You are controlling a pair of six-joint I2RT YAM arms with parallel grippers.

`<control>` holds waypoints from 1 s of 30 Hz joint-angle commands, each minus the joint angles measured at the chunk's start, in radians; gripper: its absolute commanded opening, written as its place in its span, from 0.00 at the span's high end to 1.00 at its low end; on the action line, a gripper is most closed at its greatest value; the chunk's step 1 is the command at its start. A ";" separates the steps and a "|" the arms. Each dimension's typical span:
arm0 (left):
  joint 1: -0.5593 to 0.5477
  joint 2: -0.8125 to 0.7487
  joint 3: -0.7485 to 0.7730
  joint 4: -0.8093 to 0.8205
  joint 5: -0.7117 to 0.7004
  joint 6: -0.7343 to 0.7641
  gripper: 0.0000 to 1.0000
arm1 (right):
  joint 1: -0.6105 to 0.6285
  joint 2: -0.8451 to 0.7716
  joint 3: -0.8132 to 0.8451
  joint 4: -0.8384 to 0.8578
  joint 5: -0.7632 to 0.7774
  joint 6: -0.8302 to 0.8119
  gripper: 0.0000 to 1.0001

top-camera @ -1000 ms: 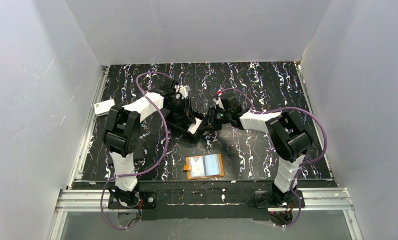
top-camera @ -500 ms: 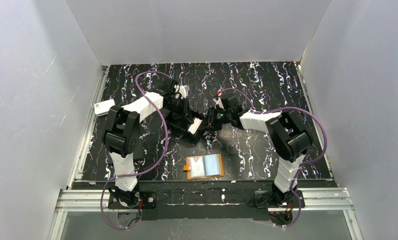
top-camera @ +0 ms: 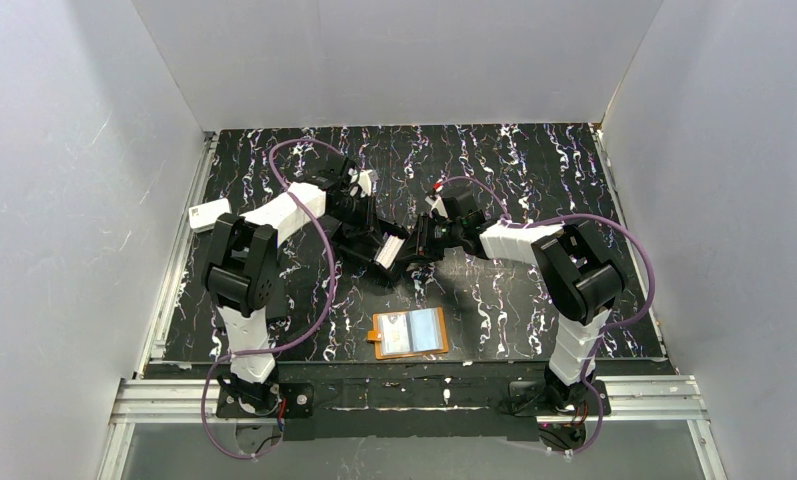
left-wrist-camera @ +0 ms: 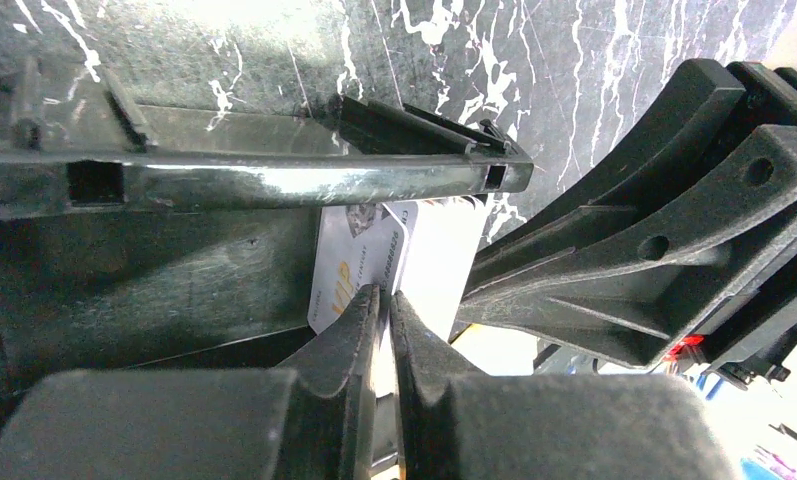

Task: Put the credit cards into the card holder
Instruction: Pick up the credit card from the storage box.

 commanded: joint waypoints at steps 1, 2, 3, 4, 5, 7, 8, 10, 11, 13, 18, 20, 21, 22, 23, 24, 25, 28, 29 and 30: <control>-0.008 -0.104 0.057 -0.083 -0.039 0.037 0.99 | 0.000 0.013 0.004 0.023 -0.015 -0.013 0.74; -0.008 -0.109 0.067 -0.095 -0.047 0.043 0.99 | 0.000 0.012 0.006 0.023 -0.015 -0.013 0.74; -0.008 -0.113 0.075 -0.105 -0.055 0.046 0.98 | -0.001 0.011 0.006 0.021 -0.014 -0.014 0.74; -0.008 -0.117 0.083 -0.112 -0.060 0.049 0.99 | 0.000 0.011 0.008 0.020 -0.014 -0.015 0.74; -0.008 -0.119 0.089 -0.119 -0.063 0.052 0.99 | -0.001 0.011 0.010 0.016 -0.013 -0.018 0.74; -0.009 -0.120 0.103 -0.128 -0.060 0.053 0.99 | 0.000 0.009 0.015 0.009 -0.011 -0.022 0.74; -0.008 -0.122 0.107 -0.134 -0.062 0.054 0.99 | -0.001 0.007 0.016 0.003 -0.009 -0.026 0.74; -0.009 -0.134 0.115 -0.145 -0.076 0.054 1.00 | -0.001 -0.002 0.022 -0.020 0.004 -0.042 0.73; -0.010 -0.143 0.122 -0.153 -0.090 0.058 1.00 | 0.000 -0.008 0.027 -0.042 0.015 -0.056 0.73; -0.010 -0.164 0.157 -0.196 -0.132 0.069 1.00 | -0.001 -0.023 0.044 -0.092 0.040 -0.091 0.72; -0.010 -0.251 0.281 -0.292 -0.215 0.083 1.00 | -0.001 -0.095 0.108 -0.322 0.151 -0.254 0.67; -0.010 -0.301 0.306 -0.293 -0.210 0.069 1.00 | 0.000 -0.134 0.122 -0.395 0.207 -0.310 0.63; -0.010 -0.316 0.318 -0.294 -0.200 0.059 1.00 | 0.000 -0.151 0.128 -0.425 0.230 -0.336 0.61; -0.010 -0.329 0.329 -0.295 -0.187 0.046 1.00 | 0.000 -0.168 0.136 -0.452 0.241 -0.361 0.59; -0.010 -0.344 0.335 -0.293 -0.167 0.031 1.00 | 0.000 -0.188 0.142 -0.467 0.232 -0.386 0.56; -0.010 -0.358 0.335 -0.284 -0.143 0.013 1.00 | -0.001 -0.213 0.141 -0.467 0.207 -0.398 0.53; -0.010 -0.378 0.328 -0.270 -0.119 -0.008 1.00 | -0.002 -0.246 0.135 -0.451 0.164 -0.398 0.48; -0.003 -0.450 0.255 -0.179 -0.038 -0.090 1.00 | -0.045 -0.361 0.057 -0.265 -0.082 -0.269 0.34; 0.002 -0.481 0.224 -0.134 -0.010 -0.121 1.00 | -0.076 -0.406 -0.012 -0.091 -0.171 -0.153 0.32; 0.008 -0.513 0.186 -0.068 0.025 -0.159 1.00 | -0.100 -0.446 -0.078 0.120 -0.225 0.049 0.30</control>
